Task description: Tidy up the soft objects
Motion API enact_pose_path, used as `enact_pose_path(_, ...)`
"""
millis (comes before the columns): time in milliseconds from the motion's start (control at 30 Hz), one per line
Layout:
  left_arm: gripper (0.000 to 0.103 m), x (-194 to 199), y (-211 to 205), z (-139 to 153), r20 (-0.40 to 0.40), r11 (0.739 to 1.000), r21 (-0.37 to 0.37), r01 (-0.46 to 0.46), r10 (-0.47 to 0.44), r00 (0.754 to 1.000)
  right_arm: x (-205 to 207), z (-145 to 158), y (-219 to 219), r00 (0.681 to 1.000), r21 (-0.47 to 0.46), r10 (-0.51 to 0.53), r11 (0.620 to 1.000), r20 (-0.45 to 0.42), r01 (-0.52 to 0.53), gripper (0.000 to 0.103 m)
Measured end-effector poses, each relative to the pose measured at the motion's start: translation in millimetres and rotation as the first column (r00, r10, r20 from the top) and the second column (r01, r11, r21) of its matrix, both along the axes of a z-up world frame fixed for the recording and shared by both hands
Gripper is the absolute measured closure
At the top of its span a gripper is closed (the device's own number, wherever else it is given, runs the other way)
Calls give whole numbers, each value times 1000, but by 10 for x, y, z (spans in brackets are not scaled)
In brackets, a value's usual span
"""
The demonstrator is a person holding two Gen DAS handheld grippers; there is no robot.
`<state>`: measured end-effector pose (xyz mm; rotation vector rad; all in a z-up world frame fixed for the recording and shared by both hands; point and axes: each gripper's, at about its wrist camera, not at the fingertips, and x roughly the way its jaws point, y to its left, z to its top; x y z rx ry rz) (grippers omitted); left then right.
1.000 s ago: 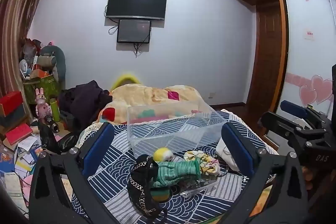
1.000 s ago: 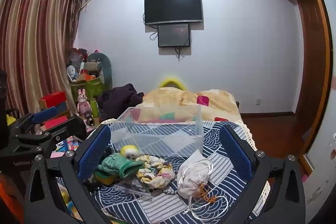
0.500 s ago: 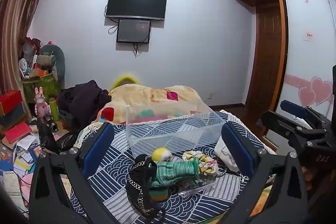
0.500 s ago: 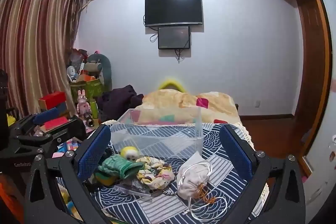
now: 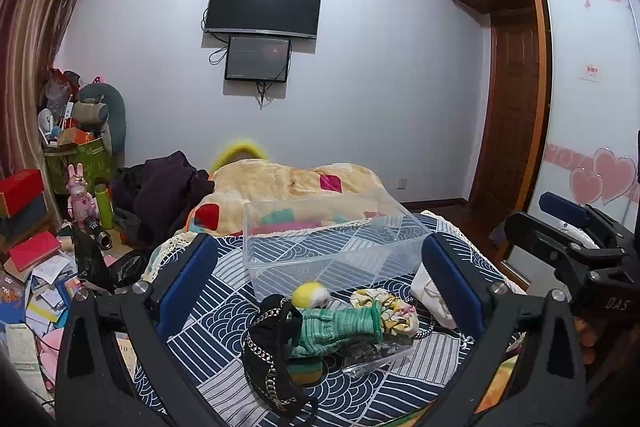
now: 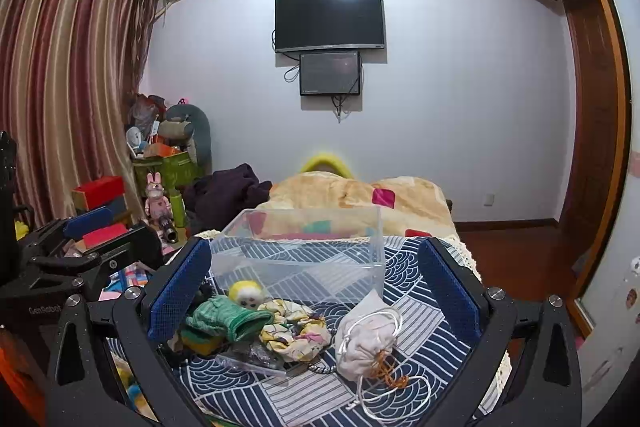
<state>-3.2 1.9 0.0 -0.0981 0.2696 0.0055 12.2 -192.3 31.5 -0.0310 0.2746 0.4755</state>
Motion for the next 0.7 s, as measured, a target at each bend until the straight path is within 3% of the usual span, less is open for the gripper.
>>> enact_pose_path(700,0,3,-23,-3,-2,1000,14,0,0,1000,14,11,-8,1000,5,-2,1000,-1,2,0)
